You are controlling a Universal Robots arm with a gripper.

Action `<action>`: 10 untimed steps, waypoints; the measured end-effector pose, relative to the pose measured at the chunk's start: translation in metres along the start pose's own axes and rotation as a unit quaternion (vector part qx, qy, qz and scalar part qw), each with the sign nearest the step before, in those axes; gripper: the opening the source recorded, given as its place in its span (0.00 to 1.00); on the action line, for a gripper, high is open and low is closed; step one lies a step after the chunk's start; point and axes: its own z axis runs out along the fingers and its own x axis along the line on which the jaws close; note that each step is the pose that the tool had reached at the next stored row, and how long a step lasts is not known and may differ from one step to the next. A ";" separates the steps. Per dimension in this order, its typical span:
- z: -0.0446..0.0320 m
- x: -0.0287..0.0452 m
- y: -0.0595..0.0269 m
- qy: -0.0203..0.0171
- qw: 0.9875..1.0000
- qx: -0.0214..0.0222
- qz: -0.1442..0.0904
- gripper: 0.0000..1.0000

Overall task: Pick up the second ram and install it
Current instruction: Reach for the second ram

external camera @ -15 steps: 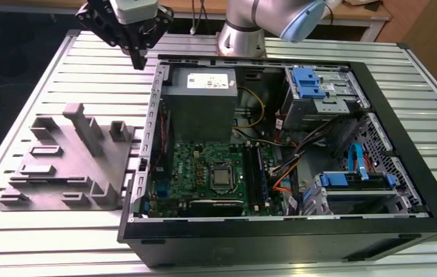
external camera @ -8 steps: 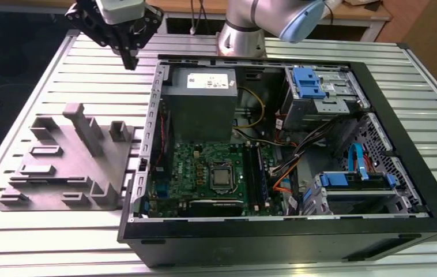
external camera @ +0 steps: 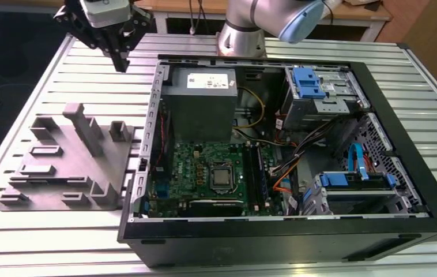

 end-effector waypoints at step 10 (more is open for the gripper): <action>0.0021 0.0133 -0.0079 0.000 1.000 0.000 0.000 0.07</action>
